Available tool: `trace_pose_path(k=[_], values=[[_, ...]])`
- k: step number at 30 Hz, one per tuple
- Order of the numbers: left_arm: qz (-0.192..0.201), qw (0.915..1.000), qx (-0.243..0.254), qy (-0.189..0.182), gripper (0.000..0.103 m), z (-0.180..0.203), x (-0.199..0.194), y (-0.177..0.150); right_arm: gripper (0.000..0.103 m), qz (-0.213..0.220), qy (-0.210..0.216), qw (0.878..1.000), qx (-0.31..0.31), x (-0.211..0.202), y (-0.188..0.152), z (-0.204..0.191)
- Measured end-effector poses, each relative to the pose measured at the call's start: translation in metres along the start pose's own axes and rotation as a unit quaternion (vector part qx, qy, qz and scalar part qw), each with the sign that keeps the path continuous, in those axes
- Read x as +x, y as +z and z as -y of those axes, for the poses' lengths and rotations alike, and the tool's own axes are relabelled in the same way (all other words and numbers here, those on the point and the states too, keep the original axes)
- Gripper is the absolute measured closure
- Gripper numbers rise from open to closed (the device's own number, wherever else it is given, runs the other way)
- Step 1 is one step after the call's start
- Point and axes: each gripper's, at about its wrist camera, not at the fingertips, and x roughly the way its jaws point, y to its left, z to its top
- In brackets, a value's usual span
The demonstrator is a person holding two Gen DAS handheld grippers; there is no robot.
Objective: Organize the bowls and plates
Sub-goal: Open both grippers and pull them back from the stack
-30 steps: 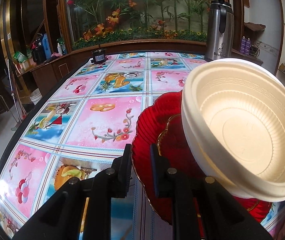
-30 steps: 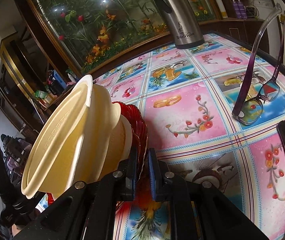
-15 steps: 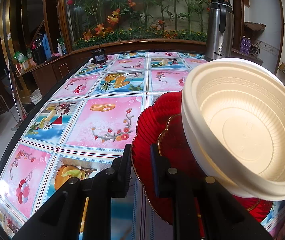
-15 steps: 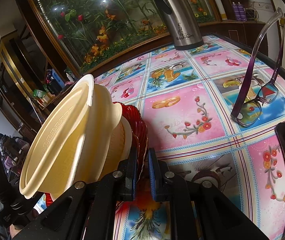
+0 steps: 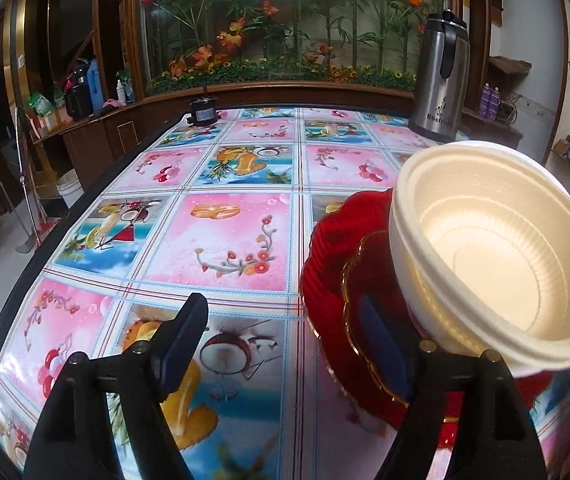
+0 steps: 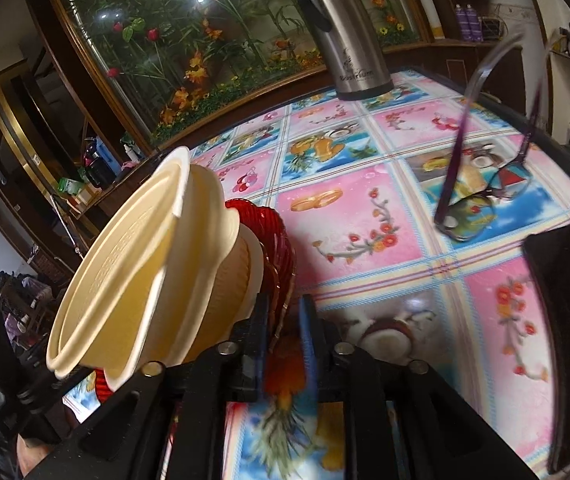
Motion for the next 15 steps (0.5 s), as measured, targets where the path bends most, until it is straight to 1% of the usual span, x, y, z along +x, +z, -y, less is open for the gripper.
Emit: trace_pose_path(k=[2, 5, 7, 8, 10, 11, 12, 13, 14, 15], values=[[-0.008, 0.9999, -0.004, -0.010, 0.026, -0.003, -0.003, -0.001, 0.077, 0.004, -0.007, 1.000, -0.005, -0.005, -0.001, 0.001], [-0.003, 0.9994, -0.024, -0.024, 0.025, -0.015, -0.016, -0.006, 0.076, 0.009, -0.009, 1.000, 0.001, -0.017, -0.002, 0.005], [0.011, 0.9980, -0.047, -0.042, 0.021, -0.025, -0.029, -0.011, 0.076, 0.018, -0.016, 1.000, -0.007, -0.025, -0.003, 0.005], [0.018, 0.9970, -0.053, -0.054, 0.017, -0.027, -0.034, -0.014, 0.076, 0.024, -0.018, 1.000, -0.011, -0.030, -0.004, 0.004], [0.039, 0.9933, -0.059, -0.092, 0.010, -0.027, -0.046, -0.022, 0.074, 0.033, -0.016, 0.999, -0.023, -0.040, -0.008, -0.002], [0.045, 0.9919, -0.055, -0.105, 0.006, -0.024, -0.050, -0.025, 0.071, 0.039, -0.016, 0.999, -0.031, -0.044, -0.012, -0.005], [0.051, 0.9901, -0.046, -0.122, 0.003, -0.020, -0.055, -0.030, 0.060, 0.046, -0.018, 0.998, -0.042, -0.049, -0.017, -0.009], [0.057, 0.9895, -0.037, -0.127, 0.003, -0.015, -0.058, -0.031, 0.046, 0.057, -0.024, 0.997, -0.055, -0.054, -0.024, -0.014], [0.063, 0.9904, -0.026, -0.120, 0.001, -0.010, -0.061, -0.032, 0.038, 0.068, -0.033, 0.995, -0.068, -0.058, -0.030, -0.019], [0.069, 0.9922, -0.011, -0.104, 0.000, -0.004, -0.064, -0.033, 0.036, 0.074, -0.041, 0.993, -0.080, -0.059, -0.036, -0.023]])
